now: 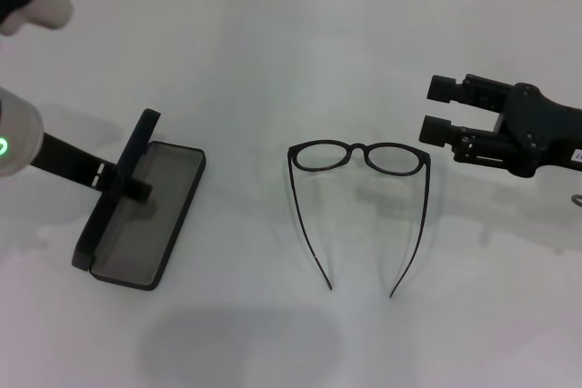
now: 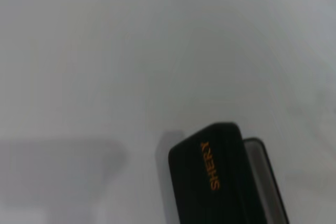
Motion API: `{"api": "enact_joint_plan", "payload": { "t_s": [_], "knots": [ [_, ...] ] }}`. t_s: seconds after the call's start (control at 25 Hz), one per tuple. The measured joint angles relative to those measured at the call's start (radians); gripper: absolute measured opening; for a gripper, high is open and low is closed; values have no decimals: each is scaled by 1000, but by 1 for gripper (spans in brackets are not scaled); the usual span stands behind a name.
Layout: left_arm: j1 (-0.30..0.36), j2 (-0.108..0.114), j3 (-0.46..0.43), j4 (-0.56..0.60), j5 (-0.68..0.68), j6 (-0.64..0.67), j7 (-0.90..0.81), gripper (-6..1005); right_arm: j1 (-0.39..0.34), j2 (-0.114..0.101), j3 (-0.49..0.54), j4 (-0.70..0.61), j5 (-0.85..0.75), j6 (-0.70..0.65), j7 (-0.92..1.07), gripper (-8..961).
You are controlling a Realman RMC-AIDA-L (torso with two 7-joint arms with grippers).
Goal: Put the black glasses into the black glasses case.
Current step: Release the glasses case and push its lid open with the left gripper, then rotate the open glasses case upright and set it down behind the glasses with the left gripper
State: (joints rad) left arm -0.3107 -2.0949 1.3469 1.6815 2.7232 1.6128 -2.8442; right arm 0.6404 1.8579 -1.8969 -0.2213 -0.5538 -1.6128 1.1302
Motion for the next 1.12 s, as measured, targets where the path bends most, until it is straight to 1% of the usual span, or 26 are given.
{"api": "enact_joint_plan", "payload": {
  "t_s": [0.2, 0.36, 0.6, 0.8, 0.92, 1.04, 1.12],
  "knots": [
    [-11, 0, 93, -50, 87, -34, -32, 755, -1, 1, 2, 1, 0, 1, -2, 746],
    [-18, -1, 139, -48, 104, -39, -36, 740, -1, 5, 3, 0, 0, 3, -3, 746],
    [-28, 0, 149, -23, 104, -40, -36, 531, -19, 7, 6, 0, 6, 3, -10, 746],
    [-40, 2, 156, -3, 104, -36, -30, 312, -36, 8, 28, -5, 1, -8, -15, 745],
    [-47, 2, 163, 32, 107, -35, -17, 120, -37, 7, 27, -11, -41, -57, -37, 745],
    [-68, 3, 168, 79, 109, -60, 28, 114, -15, 7, 28, -25, -138, -138, -45, 745],
    [-86, 3, 179, 96, 110, -105, 80, 110, 1, 12, 27, -51, -217, -196, -32, 745]
  ]
}}
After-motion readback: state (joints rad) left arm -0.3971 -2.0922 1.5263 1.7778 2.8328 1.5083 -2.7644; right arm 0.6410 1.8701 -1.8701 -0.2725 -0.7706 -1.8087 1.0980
